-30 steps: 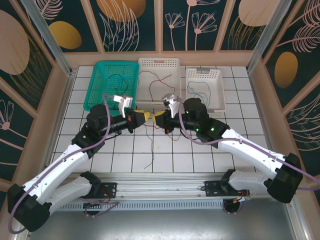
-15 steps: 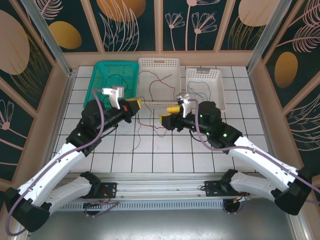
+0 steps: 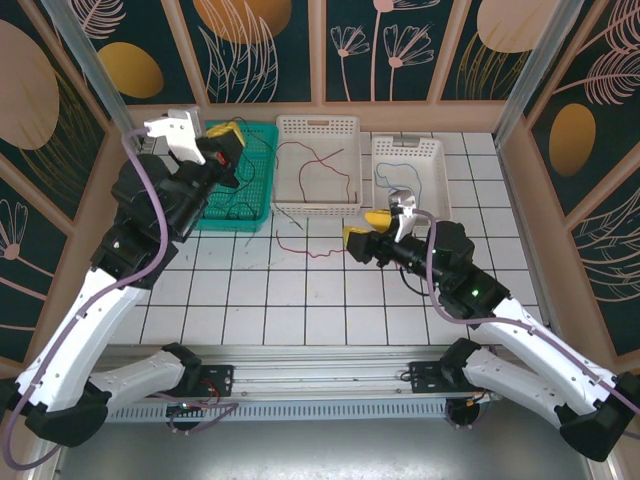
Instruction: Untangle the cables
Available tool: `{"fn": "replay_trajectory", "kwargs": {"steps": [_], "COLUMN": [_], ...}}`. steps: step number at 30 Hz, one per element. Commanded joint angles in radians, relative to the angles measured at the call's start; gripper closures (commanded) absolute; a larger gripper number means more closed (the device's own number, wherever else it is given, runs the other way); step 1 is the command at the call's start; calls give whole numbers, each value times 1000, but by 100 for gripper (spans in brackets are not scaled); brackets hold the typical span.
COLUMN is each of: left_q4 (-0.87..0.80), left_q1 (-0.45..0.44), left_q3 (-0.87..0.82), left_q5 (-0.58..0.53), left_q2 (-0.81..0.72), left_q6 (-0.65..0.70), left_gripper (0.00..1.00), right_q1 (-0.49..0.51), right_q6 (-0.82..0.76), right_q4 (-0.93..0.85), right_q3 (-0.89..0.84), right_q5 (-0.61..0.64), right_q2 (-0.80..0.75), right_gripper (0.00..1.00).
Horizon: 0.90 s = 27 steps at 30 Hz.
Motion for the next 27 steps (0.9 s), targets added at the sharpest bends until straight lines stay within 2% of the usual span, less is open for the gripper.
{"fn": "replay_trajectory", "kwargs": {"steps": [1,4,7,13,20,27], "left_q4": [-41,-16,2,44,116,147], "left_q1": [58,159,219,297,391,415], "left_q3": [48,74,117,152,88,88], "left_q5": [-148,-144,-131,-132,-116,-141], "left_q2": [48,90,148,262,393,551], "left_q6": [90,80,76,73,30,12], "left_gripper": [100,100,100,100,100,100], "right_q1": [-4,-4,-4,-4,0,44], "right_q6": [11,10,12,21,32,37], "right_q4": [30,25,22,26,15,-7], "right_q3": [-17,-21,-26,-51,-81,-113], "right_q5": [9,-3,-11,-48,-93,-89], "right_q2": [-22,-19,-19,-16,-18,-24], "right_gripper": [24,23,23,22,22,22]}}
